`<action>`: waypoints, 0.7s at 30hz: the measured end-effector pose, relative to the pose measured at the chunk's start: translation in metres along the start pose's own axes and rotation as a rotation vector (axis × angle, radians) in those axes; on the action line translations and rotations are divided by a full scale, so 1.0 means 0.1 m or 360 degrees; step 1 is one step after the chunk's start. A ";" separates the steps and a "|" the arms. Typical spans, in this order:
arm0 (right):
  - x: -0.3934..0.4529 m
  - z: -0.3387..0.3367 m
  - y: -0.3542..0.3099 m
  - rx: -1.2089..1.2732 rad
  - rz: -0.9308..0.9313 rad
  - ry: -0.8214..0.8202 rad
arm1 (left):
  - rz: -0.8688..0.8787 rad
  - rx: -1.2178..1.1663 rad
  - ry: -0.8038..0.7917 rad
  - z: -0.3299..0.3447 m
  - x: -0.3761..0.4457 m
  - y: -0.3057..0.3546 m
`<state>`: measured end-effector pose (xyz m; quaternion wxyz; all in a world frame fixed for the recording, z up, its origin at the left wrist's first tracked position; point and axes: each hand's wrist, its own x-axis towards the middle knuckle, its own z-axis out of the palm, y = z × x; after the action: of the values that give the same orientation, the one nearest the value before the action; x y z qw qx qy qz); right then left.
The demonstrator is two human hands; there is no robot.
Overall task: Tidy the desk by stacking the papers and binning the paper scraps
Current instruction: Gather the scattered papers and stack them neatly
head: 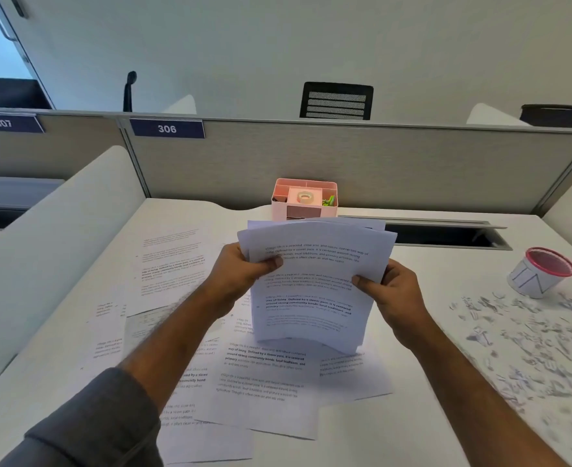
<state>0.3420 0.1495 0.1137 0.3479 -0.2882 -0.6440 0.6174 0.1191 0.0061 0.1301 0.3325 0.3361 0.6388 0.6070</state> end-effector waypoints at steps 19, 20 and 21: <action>-0.35 0.19 0.56 0.0561 0.0536 0.0076 | -0.0063 -0.0981 0.0580 -0.18 -0.14 -0.09; -0.35 0.24 0.56 0.0678 0.0524 0.0034 | -0.0087 -0.1058 0.0578 -0.18 -0.15 -0.11; -0.34 0.27 0.54 0.0768 0.0485 0.0009 | -0.0117 -0.1130 0.0574 -0.17 -0.17 -0.13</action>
<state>0.3378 0.1100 0.0566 0.3114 -0.2922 -0.4267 0.7973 0.1137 -0.0176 0.1181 0.3321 0.0652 0.4489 0.8270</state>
